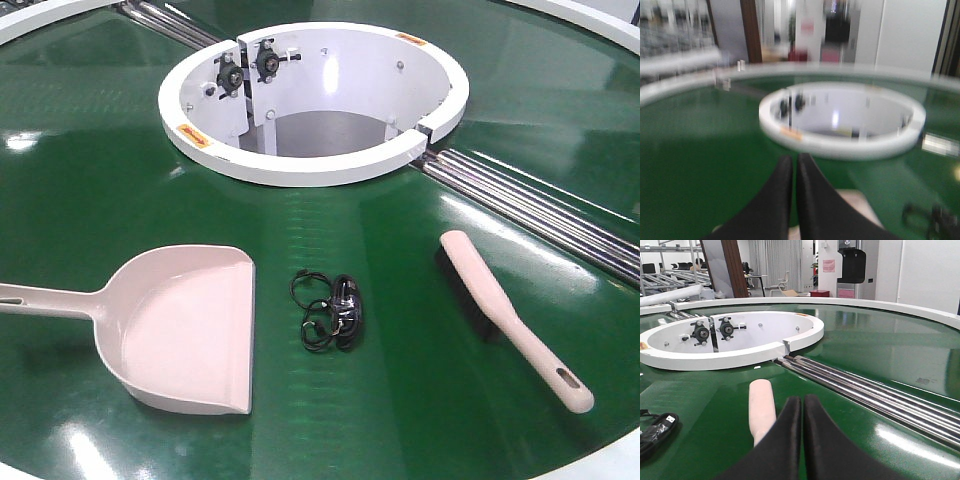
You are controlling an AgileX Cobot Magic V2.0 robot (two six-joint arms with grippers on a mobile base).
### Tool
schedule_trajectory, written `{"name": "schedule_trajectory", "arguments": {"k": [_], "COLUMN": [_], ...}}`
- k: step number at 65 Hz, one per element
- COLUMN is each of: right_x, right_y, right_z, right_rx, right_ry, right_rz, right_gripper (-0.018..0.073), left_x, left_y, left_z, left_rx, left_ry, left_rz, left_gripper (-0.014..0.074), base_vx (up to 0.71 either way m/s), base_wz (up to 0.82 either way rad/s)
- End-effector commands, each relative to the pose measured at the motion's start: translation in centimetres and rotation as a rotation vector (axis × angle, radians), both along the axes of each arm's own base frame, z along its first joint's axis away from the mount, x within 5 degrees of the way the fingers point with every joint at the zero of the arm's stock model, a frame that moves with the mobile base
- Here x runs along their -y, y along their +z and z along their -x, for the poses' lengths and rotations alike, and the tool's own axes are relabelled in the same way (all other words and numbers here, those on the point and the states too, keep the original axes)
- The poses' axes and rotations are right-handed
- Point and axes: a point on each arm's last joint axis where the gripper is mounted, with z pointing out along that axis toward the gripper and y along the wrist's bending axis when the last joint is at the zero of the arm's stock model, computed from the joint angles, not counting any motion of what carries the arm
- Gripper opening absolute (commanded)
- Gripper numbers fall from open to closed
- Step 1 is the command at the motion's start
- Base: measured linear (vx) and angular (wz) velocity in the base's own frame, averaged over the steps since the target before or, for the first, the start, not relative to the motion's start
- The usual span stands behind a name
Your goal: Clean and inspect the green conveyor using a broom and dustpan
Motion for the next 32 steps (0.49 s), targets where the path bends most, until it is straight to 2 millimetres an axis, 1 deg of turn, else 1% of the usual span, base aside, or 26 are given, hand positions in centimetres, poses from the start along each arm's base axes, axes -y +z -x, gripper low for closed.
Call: {"name": "schedule_trajectory", "arguments": {"k": [1,8,15,32], "right_x": [0.0,0.0,0.0,0.0], "right_y": [0.6,0.6,0.6,0.6], "right_z": [0.1,0.1,0.1,0.1], "right_rx": [0.08,0.08,0.08,0.08], "right_ry": [0.001,0.001,0.001,0.001], "right_rz": [0.015,0.015,0.015,0.015], "right_gripper": [-0.0008,-0.0008,-0.0008,-0.0008], "left_x": [0.2,0.4,0.5,0.7], "left_y": [1.0,0.0,-0.9,-3.1], "left_z": [-2.0,-3.9,-5.3,-7.4], "left_rx": [-0.107,-0.202,-0.272,-0.443], "left_ry": [0.0,0.0,0.0,-0.001], "left_rz": [-0.014,-0.022,-0.028,-0.047], "left_gripper": [-0.0006,-0.0006,-0.0006,0.001], "base_vx": [0.0,0.0,0.0,0.0], "base_wz": [0.0,0.0,0.0,0.0]}}
